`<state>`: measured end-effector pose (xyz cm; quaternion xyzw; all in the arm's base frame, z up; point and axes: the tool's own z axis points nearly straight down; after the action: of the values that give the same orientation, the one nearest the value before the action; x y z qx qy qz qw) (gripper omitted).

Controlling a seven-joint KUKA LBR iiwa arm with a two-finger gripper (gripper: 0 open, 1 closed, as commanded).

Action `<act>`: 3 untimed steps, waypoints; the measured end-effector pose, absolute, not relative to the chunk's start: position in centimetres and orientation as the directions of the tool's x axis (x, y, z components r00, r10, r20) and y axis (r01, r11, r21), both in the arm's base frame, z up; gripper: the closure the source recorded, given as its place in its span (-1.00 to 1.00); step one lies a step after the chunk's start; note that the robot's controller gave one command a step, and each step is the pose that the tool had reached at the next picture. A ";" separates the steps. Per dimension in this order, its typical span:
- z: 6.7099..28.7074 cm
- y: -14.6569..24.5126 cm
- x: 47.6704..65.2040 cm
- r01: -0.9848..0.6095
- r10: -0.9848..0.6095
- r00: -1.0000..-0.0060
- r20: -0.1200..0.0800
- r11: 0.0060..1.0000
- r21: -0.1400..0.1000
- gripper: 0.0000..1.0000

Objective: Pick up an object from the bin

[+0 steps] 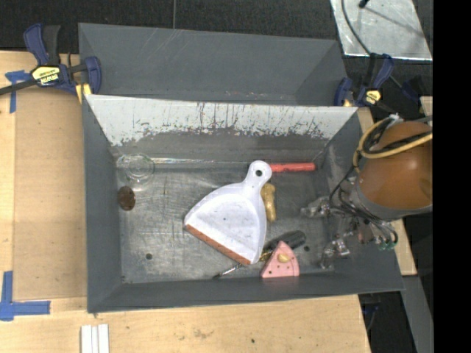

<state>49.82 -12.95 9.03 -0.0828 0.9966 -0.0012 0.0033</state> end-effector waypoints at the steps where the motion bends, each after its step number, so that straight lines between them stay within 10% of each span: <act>1: 7.8 -9.8 49.5 -0.068 -0.068 -0.998 -0.002 0.998 -0.002 -1.00; 2: 7.5 -6.4 50.5 -0.120 -0.121 -0.993 -0.007 0.993 -0.003 -1.00; 3: 7.5 -4.1 49.9 -0.271 -0.271 -0.962 -0.023 0.963 -0.006 1.00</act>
Offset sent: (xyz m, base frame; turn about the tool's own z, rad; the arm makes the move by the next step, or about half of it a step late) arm 0.0149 0.0935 -0.0203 -0.0734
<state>49.95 -4.13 7.54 -0.1367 0.9905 -0.0016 0.0119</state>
